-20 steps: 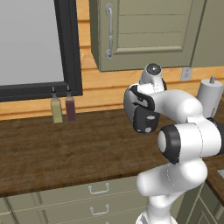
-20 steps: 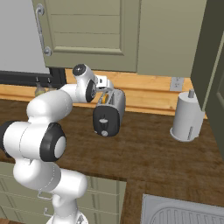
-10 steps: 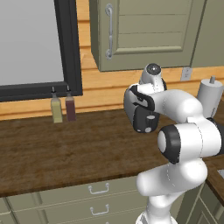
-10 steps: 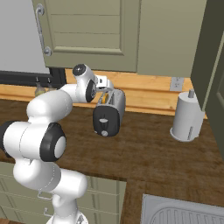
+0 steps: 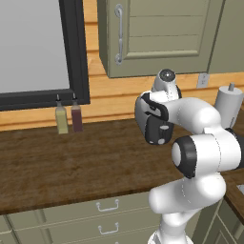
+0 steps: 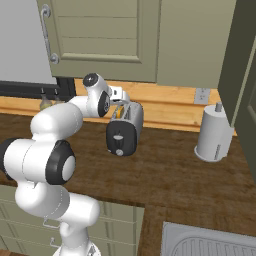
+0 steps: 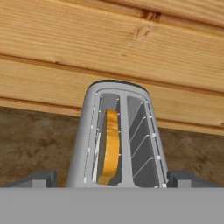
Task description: Start the toaster. Once the lever pops up, take the bread to the plate on the dining counter.
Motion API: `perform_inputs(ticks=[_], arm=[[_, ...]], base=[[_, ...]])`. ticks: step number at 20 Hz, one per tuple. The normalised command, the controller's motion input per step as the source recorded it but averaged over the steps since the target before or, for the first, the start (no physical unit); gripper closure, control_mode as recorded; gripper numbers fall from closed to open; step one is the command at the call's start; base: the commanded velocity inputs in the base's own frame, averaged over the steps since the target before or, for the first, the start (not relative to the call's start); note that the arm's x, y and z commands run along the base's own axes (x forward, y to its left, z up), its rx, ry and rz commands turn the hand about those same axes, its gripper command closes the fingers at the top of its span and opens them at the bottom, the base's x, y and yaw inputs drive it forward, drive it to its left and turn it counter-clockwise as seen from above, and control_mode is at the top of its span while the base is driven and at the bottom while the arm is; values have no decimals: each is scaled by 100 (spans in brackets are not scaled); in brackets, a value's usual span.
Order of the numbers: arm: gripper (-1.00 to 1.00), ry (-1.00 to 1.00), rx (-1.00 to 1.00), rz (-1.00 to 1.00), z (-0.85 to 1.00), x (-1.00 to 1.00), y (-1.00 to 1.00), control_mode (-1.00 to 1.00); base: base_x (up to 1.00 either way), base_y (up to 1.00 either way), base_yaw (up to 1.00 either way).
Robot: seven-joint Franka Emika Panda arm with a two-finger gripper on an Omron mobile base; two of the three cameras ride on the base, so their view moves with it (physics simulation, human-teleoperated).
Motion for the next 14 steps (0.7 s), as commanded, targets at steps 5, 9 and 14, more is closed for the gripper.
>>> perform_inputs(ticks=[5, 9, 14], arm=[[-100, 0, 0, 0, 0, 0, 0, -100], [-100, 0, 0, 0, 0, 0, 0, -100], [-100, 0, 0, 0, 0, 0, 0, -100]], base=[[0, 0, 0], [0, 0, 0], [0, 0, 0]])
